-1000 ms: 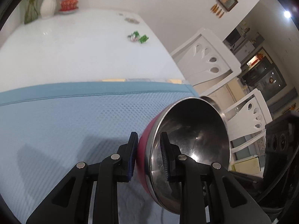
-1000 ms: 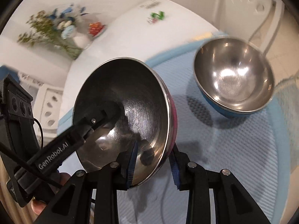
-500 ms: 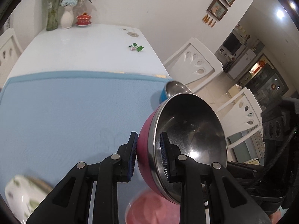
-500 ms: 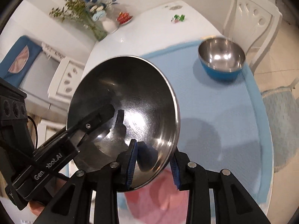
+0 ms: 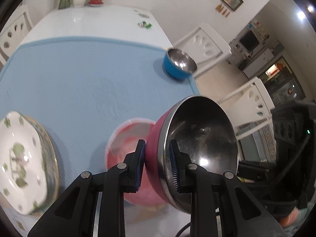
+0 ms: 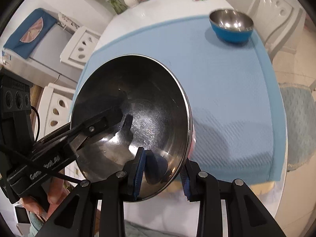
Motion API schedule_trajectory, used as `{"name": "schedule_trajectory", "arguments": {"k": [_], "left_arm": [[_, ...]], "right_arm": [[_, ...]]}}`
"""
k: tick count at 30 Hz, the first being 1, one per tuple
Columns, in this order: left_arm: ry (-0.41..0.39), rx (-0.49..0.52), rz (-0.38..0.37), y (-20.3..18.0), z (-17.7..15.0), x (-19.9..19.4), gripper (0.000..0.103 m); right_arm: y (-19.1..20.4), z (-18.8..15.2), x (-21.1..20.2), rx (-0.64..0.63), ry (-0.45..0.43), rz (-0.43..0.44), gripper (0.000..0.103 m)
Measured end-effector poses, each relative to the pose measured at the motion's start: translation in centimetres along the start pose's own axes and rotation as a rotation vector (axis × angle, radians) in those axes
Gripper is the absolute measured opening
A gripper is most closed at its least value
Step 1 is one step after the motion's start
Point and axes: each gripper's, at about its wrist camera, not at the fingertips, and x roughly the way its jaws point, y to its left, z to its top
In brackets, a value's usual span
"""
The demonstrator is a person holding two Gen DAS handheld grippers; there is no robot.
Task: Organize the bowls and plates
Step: 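Lift the magenta steel bowl with both grippers and carry it over the pink bowl, then lower the magenta steel bowl into the pink bowl and open both grippers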
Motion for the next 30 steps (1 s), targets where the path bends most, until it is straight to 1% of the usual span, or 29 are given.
{"name": "schedule_trajectory", "arguments": {"k": [3,7,14,17,19,21,23,26,27,30], "left_arm": [[0.027,-0.002,0.004,-0.5,-1.3,0.6,0.021],[0.049,-0.041,0.001,-0.3,-2.6,1.3,0.021],[0.059,-0.091,0.046,1.0,-3.5,2.1,0.02],[0.058,-0.105,0.058,1.5,-3.7,2.5,0.02],[0.062,-0.107,0.065,1.8,-3.5,2.6,0.02],[0.065,-0.114,0.066,2.2,-3.3,2.5,0.021],[0.042,-0.118,0.061,2.5,-3.0,1.9,0.024],[0.013,-0.116,0.099,3.0,-2.4,1.2,0.024],[0.007,-0.121,0.104,3.4,-2.3,1.0,0.026],[0.005,-0.142,0.089,4.1,-2.3,0.7,0.028]], "right_arm": [[-1.0,-0.5,0.7,0.009,0.037,-0.013,0.032],[-1.2,-0.9,1.4,-0.003,0.071,-0.022,0.033],[-0.8,-0.8,3.5,-0.038,0.119,-0.034,0.033],[-0.4,-0.4,4.4,-0.023,0.14,-0.021,0.033],[-0.2,-0.2,4.6,-0.022,0.142,-0.017,0.033],[0.0,0.0,4.8,-0.018,0.141,-0.03,0.033],[0.0,0.1,4.9,-0.016,0.142,-0.036,0.033],[0.2,0.2,5.1,-0.012,0.141,-0.037,0.033],[0.2,0.2,5.0,-0.012,0.138,-0.035,0.033],[-0.1,0.2,4.6,-0.016,0.118,-0.025,0.033]]}}
